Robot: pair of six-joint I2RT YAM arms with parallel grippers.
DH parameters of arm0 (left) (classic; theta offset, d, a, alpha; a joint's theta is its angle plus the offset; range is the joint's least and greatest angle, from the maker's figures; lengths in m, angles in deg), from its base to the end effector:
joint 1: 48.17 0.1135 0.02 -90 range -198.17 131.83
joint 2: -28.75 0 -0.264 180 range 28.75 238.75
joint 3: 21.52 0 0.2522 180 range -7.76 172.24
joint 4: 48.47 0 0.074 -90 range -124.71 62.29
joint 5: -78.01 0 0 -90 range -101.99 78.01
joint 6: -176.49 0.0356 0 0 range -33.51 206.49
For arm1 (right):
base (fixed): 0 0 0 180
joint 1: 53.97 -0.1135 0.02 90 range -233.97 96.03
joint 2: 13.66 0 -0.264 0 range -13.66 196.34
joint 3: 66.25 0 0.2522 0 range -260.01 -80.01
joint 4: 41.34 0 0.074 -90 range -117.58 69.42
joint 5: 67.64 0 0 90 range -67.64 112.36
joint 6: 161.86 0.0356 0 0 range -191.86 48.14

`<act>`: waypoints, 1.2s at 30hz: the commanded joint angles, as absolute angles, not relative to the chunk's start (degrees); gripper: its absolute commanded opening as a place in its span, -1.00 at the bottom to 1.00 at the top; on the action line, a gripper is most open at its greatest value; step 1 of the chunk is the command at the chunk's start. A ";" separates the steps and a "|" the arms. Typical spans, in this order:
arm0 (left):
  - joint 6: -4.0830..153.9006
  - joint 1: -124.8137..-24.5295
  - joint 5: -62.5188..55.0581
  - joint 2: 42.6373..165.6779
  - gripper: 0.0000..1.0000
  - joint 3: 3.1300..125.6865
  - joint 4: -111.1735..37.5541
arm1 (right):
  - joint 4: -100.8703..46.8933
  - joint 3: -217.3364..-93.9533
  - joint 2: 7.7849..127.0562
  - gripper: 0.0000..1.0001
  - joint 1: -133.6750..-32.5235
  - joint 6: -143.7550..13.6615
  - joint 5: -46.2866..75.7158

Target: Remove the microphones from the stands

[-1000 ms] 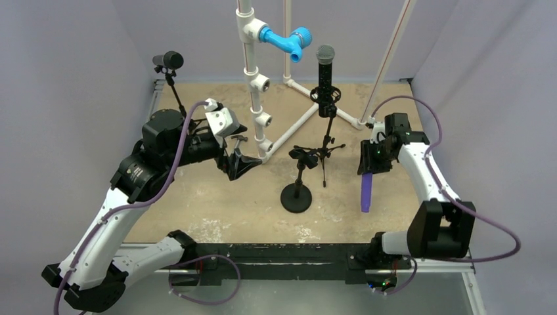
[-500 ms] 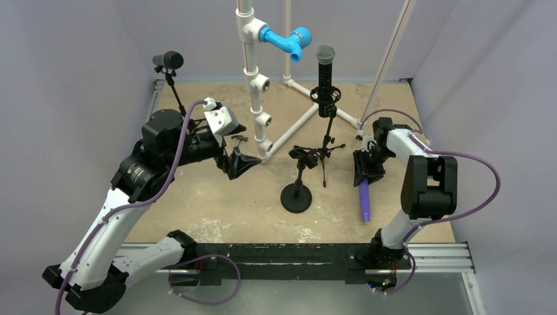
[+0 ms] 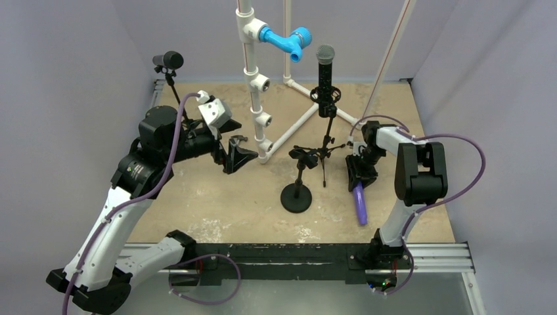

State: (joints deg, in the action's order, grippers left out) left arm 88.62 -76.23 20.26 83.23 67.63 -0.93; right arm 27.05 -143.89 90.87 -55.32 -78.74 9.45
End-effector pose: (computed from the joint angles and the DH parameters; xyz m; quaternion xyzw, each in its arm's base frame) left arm 0.1460 -0.0993 0.4486 0.3628 0.6801 -0.3460 0.5349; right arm 0.3009 0.0150 0.1468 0.0661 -0.9904 -0.1144 0.0403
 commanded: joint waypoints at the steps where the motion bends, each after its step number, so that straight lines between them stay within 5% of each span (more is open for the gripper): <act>1: 86.96 -75.41 22.08 82.91 1.00 67.74 -3.46 | 25.46 -144.87 92.83 -0.63 -55.71 -78.08 10.16; 8: 87.19 -75.24 22.28 82.39 1.00 67.46 -3.25 | 25.44 -145.25 93.94 -0.27 -56.06 -77.57 11.74; 21: 87.37 -75.20 23.96 81.80 1.00 64.65 -4.30 | 26.82 -146.76 92.83 0.09 -56.08 -77.73 9.94; 27: 88.29 -75.48 27.86 81.74 1.00 61.08 -6.12 | 29.78 -150.41 86.73 0.38 -56.09 -78.03 7.51; 36: 89.88 -78.92 34.64 84.47 1.00 51.95 -16.90 | 32.14 -155.73 71.73 0.48 -56.10 -81.49 7.02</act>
